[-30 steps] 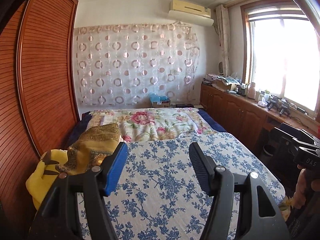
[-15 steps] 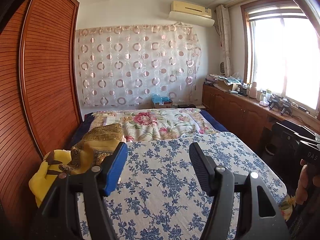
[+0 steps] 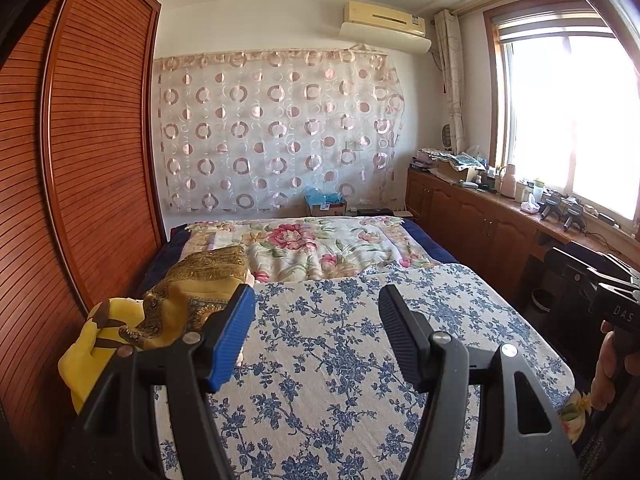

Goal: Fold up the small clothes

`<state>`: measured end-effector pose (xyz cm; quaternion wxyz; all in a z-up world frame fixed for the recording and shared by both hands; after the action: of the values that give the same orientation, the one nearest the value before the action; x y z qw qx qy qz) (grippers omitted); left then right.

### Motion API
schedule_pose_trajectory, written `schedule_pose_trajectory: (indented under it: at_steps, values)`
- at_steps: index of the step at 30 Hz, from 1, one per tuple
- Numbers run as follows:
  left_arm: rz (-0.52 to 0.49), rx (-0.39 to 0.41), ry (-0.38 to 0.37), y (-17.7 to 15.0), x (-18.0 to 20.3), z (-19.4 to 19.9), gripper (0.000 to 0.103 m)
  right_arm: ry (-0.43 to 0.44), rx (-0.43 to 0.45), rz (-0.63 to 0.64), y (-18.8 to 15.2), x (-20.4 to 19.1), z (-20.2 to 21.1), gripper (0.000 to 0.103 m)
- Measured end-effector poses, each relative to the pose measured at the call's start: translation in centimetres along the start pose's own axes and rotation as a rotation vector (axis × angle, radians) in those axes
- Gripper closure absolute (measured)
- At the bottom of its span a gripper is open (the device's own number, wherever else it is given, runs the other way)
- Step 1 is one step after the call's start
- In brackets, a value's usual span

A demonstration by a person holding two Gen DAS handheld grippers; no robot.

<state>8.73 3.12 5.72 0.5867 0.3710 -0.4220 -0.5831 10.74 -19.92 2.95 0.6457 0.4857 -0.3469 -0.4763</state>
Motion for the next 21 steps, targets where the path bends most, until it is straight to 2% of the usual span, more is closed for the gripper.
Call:
schedule_pose_trajectory:
  at_steps: [21]
  values:
    - [0.000, -0.001, 0.001, -0.13, -0.25, 0.19, 0.039, -0.004, -0.003, 0.000, -0.04, -0.09, -0.01, 0.020]
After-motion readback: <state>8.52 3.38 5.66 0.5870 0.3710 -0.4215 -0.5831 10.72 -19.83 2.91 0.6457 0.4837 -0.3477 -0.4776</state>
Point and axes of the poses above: each gripper's, at about its wrist camera, not at the fingertips, and z roughly against the way its jaws point, x to its right, y to its top, the point moved 4 cm from there along -z, roughly the way its jaws point, and after that the axes turned 3 degrees about z, right-handed, at the moved point
